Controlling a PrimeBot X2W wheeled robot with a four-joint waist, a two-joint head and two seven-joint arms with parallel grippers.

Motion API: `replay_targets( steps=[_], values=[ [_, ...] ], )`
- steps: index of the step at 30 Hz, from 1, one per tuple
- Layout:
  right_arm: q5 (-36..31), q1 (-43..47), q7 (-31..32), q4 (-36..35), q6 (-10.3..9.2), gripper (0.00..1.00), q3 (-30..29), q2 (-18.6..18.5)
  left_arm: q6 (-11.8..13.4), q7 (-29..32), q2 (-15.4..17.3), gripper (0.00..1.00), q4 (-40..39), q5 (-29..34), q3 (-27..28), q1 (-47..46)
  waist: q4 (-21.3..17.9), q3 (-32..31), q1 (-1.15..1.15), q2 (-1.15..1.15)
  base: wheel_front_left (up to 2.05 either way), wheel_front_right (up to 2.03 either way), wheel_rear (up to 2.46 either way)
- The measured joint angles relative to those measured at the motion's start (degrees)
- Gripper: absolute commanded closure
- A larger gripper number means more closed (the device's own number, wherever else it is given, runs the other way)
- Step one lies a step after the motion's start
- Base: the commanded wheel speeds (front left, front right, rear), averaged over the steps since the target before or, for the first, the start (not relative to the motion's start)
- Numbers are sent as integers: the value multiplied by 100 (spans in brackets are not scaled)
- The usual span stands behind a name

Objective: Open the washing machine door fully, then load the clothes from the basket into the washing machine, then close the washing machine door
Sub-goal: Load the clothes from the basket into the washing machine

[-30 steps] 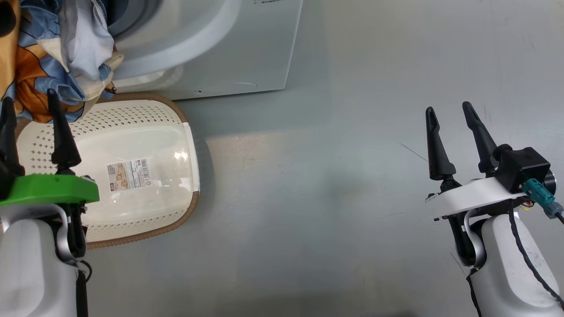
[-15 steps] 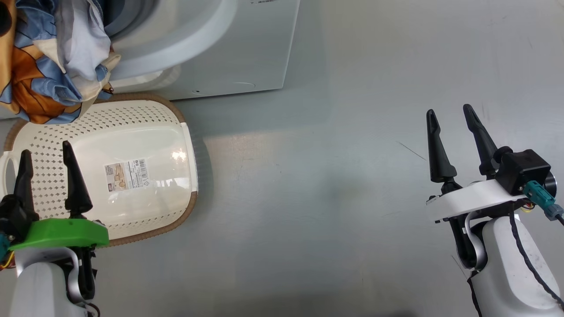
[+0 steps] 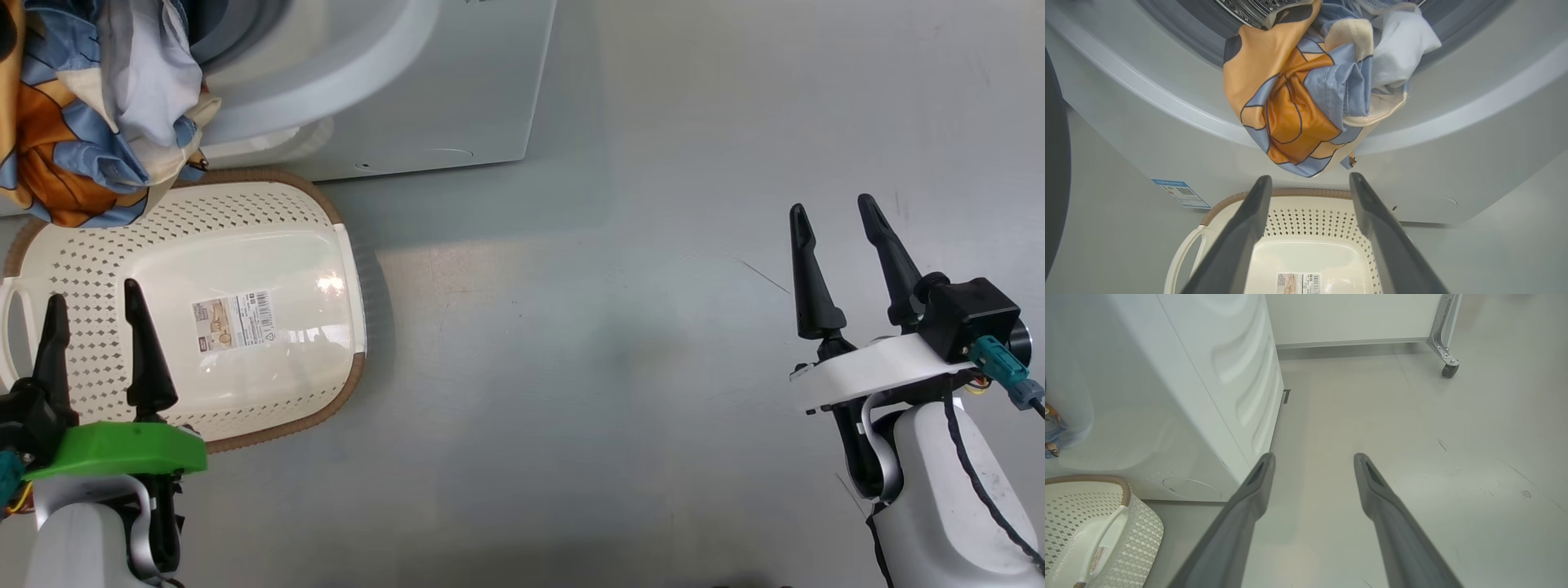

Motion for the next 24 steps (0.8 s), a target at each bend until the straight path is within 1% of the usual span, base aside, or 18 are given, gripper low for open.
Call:
replay_targets(
  steps=[12, 18, 24],
  values=[
    [14, -1, 0, 0, 0, 0, 11, 1, 0, 0, -7, 0, -104, 1, -21, 0, -8, 6, 0, 0, 0, 0, 0],
    [15, -1, 0, 2, 0, 0, 13, 1, -8, 0, -9, 0, -98, 3, -120, -25, -10, -11, 0, 0, 0, 0, 0],
    [15, -2, 0, 18, 0, 0, 38, 1, -9, 0, -16, 0, 113, 53, -174, -192, -20, -31, 0, 0, 0, 0, 0]
  ],
)
